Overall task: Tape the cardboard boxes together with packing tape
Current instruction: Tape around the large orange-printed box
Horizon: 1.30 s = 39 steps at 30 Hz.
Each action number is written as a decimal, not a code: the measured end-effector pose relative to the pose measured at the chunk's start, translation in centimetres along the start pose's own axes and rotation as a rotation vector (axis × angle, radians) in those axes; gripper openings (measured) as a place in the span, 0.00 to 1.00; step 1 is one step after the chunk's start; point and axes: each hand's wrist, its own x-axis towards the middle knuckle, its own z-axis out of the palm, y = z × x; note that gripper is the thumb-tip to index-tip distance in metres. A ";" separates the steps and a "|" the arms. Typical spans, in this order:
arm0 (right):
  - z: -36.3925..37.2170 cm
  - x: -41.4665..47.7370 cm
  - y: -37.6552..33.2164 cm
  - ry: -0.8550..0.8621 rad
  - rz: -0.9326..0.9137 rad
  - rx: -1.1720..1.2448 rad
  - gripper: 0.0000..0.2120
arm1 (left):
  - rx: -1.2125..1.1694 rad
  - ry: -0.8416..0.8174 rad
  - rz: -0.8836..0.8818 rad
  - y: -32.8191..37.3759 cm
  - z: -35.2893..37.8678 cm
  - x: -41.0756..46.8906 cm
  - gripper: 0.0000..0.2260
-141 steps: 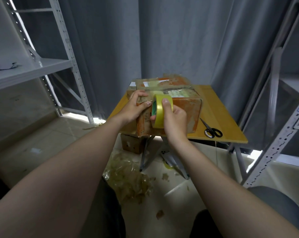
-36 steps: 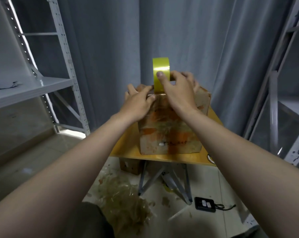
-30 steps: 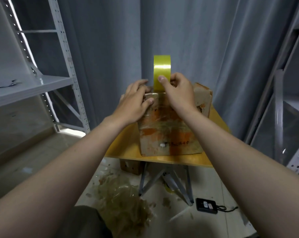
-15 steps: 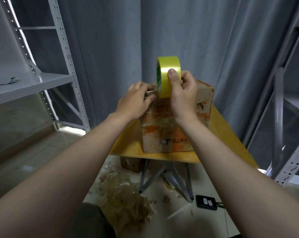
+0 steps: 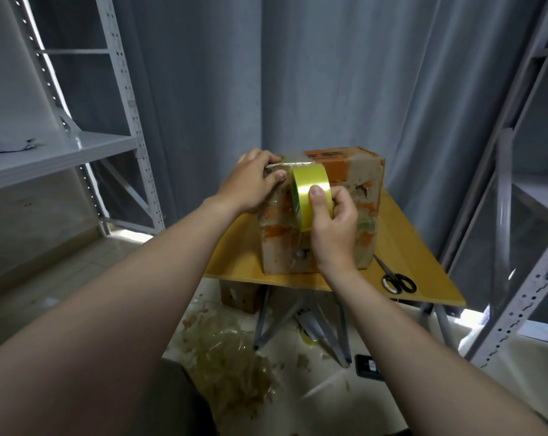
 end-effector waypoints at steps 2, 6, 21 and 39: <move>-0.3 -1.1 1.0 0.005 0.040 0.004 0.11 | 0.002 -0.007 -0.007 0.1 0.0 0.0 0.17; -0.8 -2.8 2.7 0.018 0.130 0.021 0.11 | -0.017 -0.006 -0.004 0.2 0.0 -0.2 0.17; -0.8 -5.0 5.8 0.090 0.429 -0.141 0.19 | -0.048 -0.015 -0.014 0.4 0.0 -0.5 0.17; -3.4 -2.3 5.7 0.185 0.449 -0.189 0.13 | -0.534 0.237 -0.170 0.2 2.6 -3.1 0.42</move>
